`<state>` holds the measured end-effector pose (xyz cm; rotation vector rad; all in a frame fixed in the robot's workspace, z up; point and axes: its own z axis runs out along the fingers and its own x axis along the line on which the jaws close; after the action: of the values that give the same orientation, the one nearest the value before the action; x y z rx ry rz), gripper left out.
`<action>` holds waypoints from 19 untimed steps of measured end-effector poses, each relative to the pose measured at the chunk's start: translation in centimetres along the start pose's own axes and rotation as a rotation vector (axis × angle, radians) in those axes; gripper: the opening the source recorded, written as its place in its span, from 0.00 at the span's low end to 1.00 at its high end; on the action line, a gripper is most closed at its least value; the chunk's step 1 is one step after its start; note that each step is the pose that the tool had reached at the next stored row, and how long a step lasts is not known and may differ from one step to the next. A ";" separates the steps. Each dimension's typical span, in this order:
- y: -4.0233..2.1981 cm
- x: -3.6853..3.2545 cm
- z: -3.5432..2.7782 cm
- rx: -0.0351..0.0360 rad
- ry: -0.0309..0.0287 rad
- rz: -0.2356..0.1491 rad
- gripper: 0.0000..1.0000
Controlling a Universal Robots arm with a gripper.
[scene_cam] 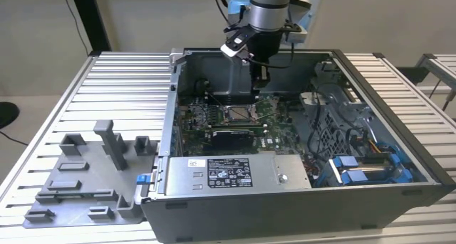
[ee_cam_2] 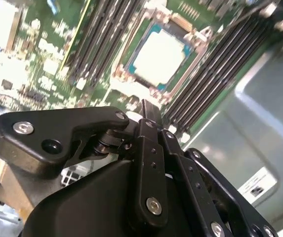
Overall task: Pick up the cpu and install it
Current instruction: 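Close the cpu cover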
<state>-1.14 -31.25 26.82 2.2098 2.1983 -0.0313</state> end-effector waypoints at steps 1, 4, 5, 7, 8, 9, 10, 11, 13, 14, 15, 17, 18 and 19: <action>0.35 -0.01 0.00 0.0001 -0.0002 0.000 0.00; 1.61 -0.07 0.01 0.0004 -0.0005 0.000 0.00; 2.00 -0.10 0.01 0.0006 -0.0009 0.000 0.00; 2.79 -0.17 0.03 0.0008 -0.0017 0.000 0.00; 3.09 -0.20 0.04 0.0008 -0.0022 0.000 0.00; 3.44 -0.23 0.04 0.0009 -0.0030 0.000 0.00; 3.82 -0.26 0.05 0.0010 -0.0035 0.000 0.00; 4.22 -0.30 0.07 0.0010 -0.0038 0.000 0.00; 5.06 -0.40 0.12 0.0012 -0.0040 0.000 0.00; 5.53 -0.49 0.16 0.0014 -0.0039 0.000 0.00; 5.96 -0.60 0.20 0.0022 -0.0040 0.000 0.00; 6.85 -0.86 0.27 0.0042 -0.0041 0.000 0.00; 7.23 -0.98 0.34 0.0056 -0.0040 0.000 0.00; 7.48 -1.08 0.41 0.0092 -0.0037 0.000 0.00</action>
<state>6.33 -32.38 26.46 2.2124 2.2010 -0.0457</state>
